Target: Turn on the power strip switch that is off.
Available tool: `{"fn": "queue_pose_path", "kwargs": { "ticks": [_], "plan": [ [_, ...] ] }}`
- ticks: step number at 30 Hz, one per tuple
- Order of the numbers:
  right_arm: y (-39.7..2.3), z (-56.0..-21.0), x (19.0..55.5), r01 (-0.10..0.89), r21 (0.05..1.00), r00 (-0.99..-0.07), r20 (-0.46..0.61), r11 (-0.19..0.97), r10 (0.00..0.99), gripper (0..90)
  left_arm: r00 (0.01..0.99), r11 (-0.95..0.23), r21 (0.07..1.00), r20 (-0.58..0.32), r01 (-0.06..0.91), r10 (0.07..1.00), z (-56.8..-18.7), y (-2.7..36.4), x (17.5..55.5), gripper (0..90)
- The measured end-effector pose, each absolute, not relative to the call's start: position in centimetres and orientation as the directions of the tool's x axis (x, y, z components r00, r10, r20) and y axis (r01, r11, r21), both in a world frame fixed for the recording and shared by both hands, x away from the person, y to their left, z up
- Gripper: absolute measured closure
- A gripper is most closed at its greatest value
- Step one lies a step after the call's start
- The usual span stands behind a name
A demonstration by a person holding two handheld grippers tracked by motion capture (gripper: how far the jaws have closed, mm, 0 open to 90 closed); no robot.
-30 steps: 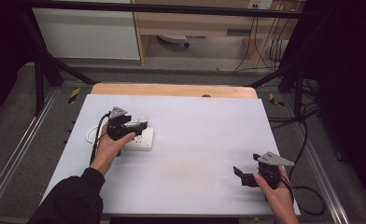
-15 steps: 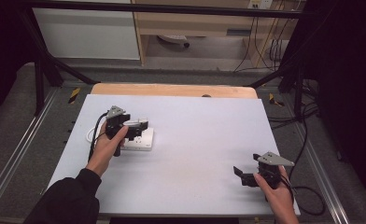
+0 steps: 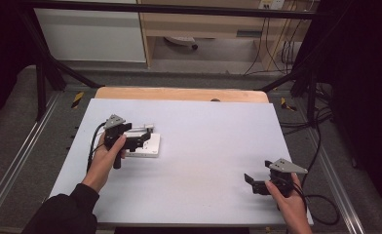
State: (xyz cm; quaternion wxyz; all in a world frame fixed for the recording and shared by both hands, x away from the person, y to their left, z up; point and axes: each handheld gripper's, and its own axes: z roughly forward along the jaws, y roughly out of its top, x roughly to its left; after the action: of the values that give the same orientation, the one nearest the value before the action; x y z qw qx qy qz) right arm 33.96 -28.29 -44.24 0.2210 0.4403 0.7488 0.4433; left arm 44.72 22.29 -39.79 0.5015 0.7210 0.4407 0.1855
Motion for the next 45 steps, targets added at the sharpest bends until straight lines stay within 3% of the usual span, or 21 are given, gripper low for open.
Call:
{"fn": "queue_pose_path", "kwargs": {
  "ticks": [27,45],
  "plan": [
    [-28.3,-44.2,33.9,0.462,0.860,-0.511,0.060,0.215,0.857,2.3,0.549,-0.089,0.917,-0.154,0.390,0.822,-36.8,26.3,39.5,6.6],
    [-28.4,-44.2,33.9,0.462,0.861,-0.509,0.062,0.211,0.858,2.3,0.526,-0.043,0.920,-0.184,0.390,0.830,-38.0,29.8,35.9,7.1]
  ]
}}
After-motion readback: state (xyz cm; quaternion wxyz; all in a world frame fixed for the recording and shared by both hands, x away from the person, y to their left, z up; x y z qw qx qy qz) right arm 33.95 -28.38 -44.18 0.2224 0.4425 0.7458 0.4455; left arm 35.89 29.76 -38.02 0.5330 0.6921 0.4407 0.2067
